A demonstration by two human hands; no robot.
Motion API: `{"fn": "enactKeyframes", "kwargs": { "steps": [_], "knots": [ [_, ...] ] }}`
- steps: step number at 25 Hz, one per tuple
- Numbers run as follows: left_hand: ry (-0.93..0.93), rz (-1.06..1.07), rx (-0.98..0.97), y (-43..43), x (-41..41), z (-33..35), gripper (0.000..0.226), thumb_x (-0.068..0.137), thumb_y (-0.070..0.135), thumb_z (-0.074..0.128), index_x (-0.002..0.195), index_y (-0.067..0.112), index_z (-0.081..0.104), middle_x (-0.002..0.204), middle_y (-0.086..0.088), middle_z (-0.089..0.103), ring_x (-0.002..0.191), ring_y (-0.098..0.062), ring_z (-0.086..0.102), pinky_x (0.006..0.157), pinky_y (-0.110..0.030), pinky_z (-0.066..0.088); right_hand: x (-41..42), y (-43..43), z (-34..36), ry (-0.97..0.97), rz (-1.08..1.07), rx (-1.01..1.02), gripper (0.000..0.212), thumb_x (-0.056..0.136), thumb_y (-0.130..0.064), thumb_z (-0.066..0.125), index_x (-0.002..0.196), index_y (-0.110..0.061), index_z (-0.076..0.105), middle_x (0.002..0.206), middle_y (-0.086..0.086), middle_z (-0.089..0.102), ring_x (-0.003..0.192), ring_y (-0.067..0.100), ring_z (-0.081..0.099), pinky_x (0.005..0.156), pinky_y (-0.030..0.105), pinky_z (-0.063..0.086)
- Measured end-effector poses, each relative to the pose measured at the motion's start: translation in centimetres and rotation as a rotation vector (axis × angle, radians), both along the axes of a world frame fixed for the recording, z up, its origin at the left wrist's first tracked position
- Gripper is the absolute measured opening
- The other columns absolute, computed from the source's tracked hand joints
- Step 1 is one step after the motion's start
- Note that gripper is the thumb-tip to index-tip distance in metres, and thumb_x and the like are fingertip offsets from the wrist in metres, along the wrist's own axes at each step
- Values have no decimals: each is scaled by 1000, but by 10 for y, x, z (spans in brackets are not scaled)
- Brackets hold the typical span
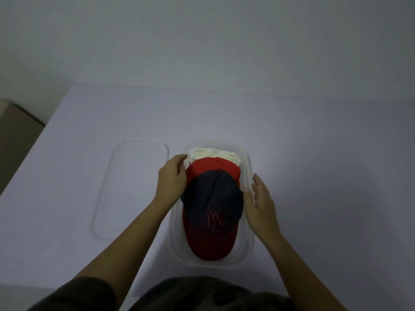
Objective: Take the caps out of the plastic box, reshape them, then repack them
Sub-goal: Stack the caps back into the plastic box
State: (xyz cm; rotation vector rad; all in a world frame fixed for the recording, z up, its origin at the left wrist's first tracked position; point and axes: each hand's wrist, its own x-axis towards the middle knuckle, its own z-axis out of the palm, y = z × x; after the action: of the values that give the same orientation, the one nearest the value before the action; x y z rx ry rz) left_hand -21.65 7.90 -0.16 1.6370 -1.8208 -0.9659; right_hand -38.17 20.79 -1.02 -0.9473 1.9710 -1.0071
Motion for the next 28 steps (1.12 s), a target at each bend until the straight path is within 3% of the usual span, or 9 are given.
{"fn": "enactKeyframes", "kwargs": {
  "steps": [2,5,9,13,16,18,21,24,28],
  "knots": [
    [-13,9,61,32,7,-3,35,97,8,38,128,8,53,126,-10,61,116,-24,55,90,-18,34,-7,10,7,-53,83,100,48,99,-14,37,146,-15,26,149,1,36,135,13,36,102,16,24],
    [-44,-101,132,67,8,-17,39,99,14,36,136,10,44,131,-9,57,118,-26,54,89,-20,35,2,14,5,64,155,56,49,95,-2,36,142,-13,35,142,0,43,126,8,41,100,13,25],
    [-31,-161,189,71,12,-28,47,100,26,31,145,15,27,141,-8,48,124,-28,49,99,-30,37,13,2,-11,-127,181,154,53,94,-11,37,145,-20,29,141,-1,45,121,14,48,102,26,38],
    [-22,-267,359,70,3,-35,60,100,39,24,150,17,-2,158,-5,10,144,-23,17,117,-35,18,21,-13,-19,-274,198,246,65,97,-38,36,150,-21,2,158,-1,12,144,18,18,118,42,20],
    [-13,-201,356,77,-3,-39,61,101,37,21,148,13,-9,159,-4,-7,146,-18,-3,119,-34,4,24,-6,-21,-109,277,271,71,99,-35,34,148,-16,-14,159,1,-11,146,16,-2,119,35,3],
    [-38,-198,326,82,-1,-42,60,101,33,21,148,11,-10,158,-5,-9,146,-18,-5,118,-32,2,22,3,-22,36,337,247,73,100,-32,36,147,-15,-16,158,3,-15,146,16,-4,113,26,3],
    [-63,-259,285,82,5,-49,58,102,25,23,147,9,-9,158,-9,-7,146,-19,-3,118,-30,3,23,9,-26,189,396,206,77,98,-37,39,148,-14,-14,159,5,-10,146,19,5,113,26,12],
    [-75,-280,267,80,6,-46,57,101,18,25,147,7,-7,158,-11,-4,146,-21,2,116,-27,5,24,9,-27,209,373,175,78,96,-37,43,149,-13,-10,159,7,-3,146,21,11,114,29,17],
    [-23,-175,124,77,17,-17,58,97,8,34,149,9,7,152,-16,28,134,-30,38,106,-28,31,29,15,-18,329,315,80,73,97,-38,41,149,-15,-4,159,5,-1,147,20,5,115,28,11]
  ]
}}
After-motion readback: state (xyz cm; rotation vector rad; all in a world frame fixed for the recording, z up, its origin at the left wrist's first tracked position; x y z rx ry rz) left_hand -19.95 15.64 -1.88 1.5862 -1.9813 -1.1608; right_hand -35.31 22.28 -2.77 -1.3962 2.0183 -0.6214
